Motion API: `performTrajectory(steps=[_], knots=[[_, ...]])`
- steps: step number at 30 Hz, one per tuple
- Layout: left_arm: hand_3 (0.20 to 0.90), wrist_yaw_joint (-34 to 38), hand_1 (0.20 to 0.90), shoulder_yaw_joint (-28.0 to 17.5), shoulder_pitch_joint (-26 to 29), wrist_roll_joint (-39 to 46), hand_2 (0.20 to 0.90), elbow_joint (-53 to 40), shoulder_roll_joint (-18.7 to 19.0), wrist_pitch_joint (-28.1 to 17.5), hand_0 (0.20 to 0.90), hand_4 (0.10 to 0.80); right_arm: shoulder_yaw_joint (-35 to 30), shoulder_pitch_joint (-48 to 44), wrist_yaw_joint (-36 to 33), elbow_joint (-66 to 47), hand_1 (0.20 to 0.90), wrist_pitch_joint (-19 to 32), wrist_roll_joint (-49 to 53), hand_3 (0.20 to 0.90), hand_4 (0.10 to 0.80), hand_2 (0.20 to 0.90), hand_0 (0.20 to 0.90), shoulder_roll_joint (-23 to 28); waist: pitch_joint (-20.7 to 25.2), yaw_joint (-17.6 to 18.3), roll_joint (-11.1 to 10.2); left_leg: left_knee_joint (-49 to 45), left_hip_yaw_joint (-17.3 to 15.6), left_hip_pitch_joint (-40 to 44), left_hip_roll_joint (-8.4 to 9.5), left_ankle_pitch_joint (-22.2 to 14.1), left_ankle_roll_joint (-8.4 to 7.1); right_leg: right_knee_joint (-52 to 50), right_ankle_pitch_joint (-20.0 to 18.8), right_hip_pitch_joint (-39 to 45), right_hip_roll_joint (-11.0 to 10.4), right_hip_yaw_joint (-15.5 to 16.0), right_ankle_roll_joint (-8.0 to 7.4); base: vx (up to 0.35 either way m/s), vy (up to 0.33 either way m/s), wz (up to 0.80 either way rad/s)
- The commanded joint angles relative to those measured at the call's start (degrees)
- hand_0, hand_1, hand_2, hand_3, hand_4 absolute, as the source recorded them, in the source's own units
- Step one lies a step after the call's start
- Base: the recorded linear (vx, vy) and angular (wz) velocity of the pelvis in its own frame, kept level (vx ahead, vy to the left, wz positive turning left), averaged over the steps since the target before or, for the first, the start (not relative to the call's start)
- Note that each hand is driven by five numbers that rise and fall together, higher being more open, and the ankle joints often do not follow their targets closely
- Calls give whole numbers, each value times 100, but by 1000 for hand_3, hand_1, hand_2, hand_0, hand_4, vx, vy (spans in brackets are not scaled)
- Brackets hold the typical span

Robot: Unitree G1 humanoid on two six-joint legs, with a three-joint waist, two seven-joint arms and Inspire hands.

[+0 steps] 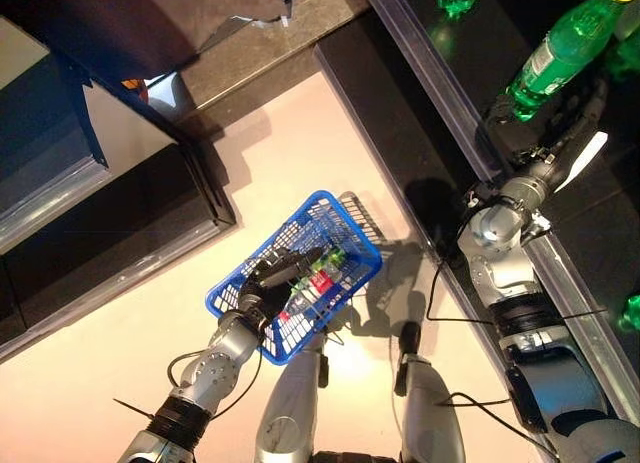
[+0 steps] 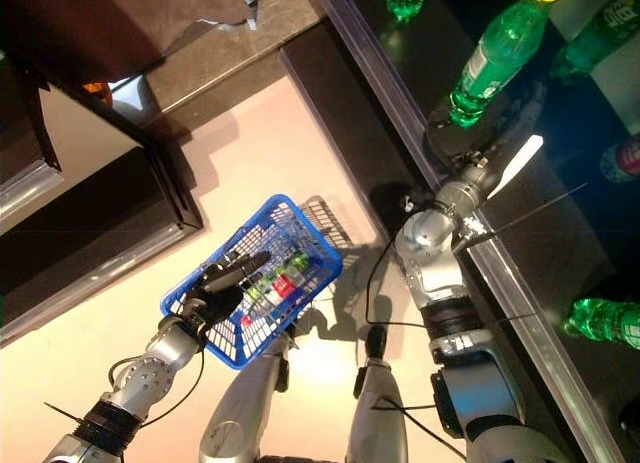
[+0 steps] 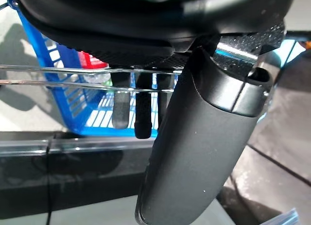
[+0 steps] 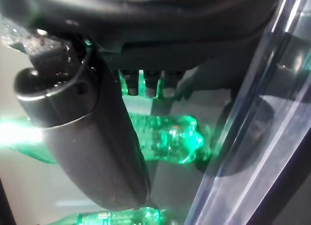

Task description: Pick up the drink and place into the basket.

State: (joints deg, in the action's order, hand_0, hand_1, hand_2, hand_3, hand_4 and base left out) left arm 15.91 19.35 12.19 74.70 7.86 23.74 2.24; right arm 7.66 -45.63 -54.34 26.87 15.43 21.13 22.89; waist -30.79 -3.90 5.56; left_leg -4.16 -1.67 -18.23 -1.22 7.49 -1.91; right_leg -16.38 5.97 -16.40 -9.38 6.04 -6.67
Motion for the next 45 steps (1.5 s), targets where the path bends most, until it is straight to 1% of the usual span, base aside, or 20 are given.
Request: performTrajectory(steps=[1,3,4,7,11,13,17,19,22,23,24,25,31,42,45], knots=[[200,-375,300,-266,853,446,300,-1825,91,-762,300,100,-100,-1271,-197,-154,900,795,228,900,800,900,900,782,100,-61,83,-839,58,-122,382,-724,244,337,-729,-195,109,191,415,-9,-41,1],[200,-362,300,-264,861,478,300,-1836,130,-736,300,100,-72,-1429,2,10,900,815,526,900,800,900,900,884,100,-99,88,-812,98,-168,399,-699,241,349,-733,-229,118,205,415,-19,-60,2],[200,-359,300,-267,875,526,300,-1845,174,-722,300,100,-36,-1547,222,152,900,801,723,900,800,900,900,947,100,-125,91,-782,115,-185,404,-684,246,366,-741,-247,122,224,415,-18,-62,3],[200,-359,300,-318,888,655,300,-1873,274,-681,300,100,121,-1791,448,412,900,716,902,900,800,900,900,1101,100,-176,84,-727,124,-195,403,-648,227,394,-751,-267,123,256,408,-11,-42,2],[200,-389,300,-360,916,731,300,-1894,348,-594,300,100,234,-1980,529,730,900,807,1204,900,800,900,900,1276,100,-219,69,-648,128,-207,384,-602,220,439,-759,-269,135,301,413,-16,-37,3],[200,-399,300,-356,922,784,300,-1899,424,-612,300,100,255,-2120,471,899,900,760,1267,900,800,900,900,1411,100,-238,64,-612,145,-203,383,-582,210,456,-757,-264,148,312,411,-17,-39,1],[200,-387,300,-350,964,863,300,-1936,542,-613,300,100,347,-2416,613,1378,900,741,1672,900,800,900,900,1632,100,-293,63,-572,187,-224,393,-560,209,477,-763,-283,160,349,411,-28,-43,4],[200,-414,300,-368,967,926,300,-1971,637,-589,300,100,435,-2573,714,1592,900,725,1792,900,800,900,900,1766,100,-327,66,-560,208,-228,399,-550,203,494,-765,-273,157,378,411,-30,-46,5],[200,-461,300,-365,971,1030,300,-2001,768,-527,300,100,594,-2805,1070,1904,900,716,2101,900,800,900,900,1964,100,-370,63,-585,245,-248,406,-549,196,493,-763,-258,145,431,417,-25,-45,6],[200,-463,300,-366,969,1055,300,-2010,793,-519,300,100,634,-2837,1116,1939,714,679,2103,683,583,714,714,1998,100,-377,59,-585,249,-245,406,-547,194,492,-762,-254,144,439,417,-21,-37,4],[200,-449,300,-383,968,1094,300,-2038,831,-501,300,100,710,-2919,1106,2005,342,602,2045,249,149,342,342,2072,100,-386,54,-578,258,-241,406,-545,191,498,-762,-249,147,448,419,0,0,0],[200,-443,300,-422,967,1132,300,-2061,877,-460,300,100,757,-2938,1184,2057,300,629,1999,200,100,300,300,2132,100,-395,45,-560,261,-214,404,-545,189,514,-763,-221,150,458,417,0,0,0],[200,-519,300,-521,934,1305,300,-2115,1078,-404,300,100,825,-2941,1405,1979,300,621,1963,200,100,300,300,2354,100,-393,1,-502,249,-132,393,-541,185,583,-780,-126,154,469,406,-14,-10,3],[200,-539,300,-562,1014,1433,300,-2116,1196,-380,300,100,849,-2781,1477,1755,300,575,1737,200,100,300,300,2351,100,-372,-19,-426,223,1,391,-542,177,696,-802,31,154,495,398,-30,-2,2],[200,-546,300,-577,1025,1482,300,-2148,1224,-383,300,100,846,-2729,1455,1621,300,589,1427,200,100,300,300,2331,100,-368,-26,-372,222,67,394,-537,177,751,-812,100,160,496,393,-55,14,0]])
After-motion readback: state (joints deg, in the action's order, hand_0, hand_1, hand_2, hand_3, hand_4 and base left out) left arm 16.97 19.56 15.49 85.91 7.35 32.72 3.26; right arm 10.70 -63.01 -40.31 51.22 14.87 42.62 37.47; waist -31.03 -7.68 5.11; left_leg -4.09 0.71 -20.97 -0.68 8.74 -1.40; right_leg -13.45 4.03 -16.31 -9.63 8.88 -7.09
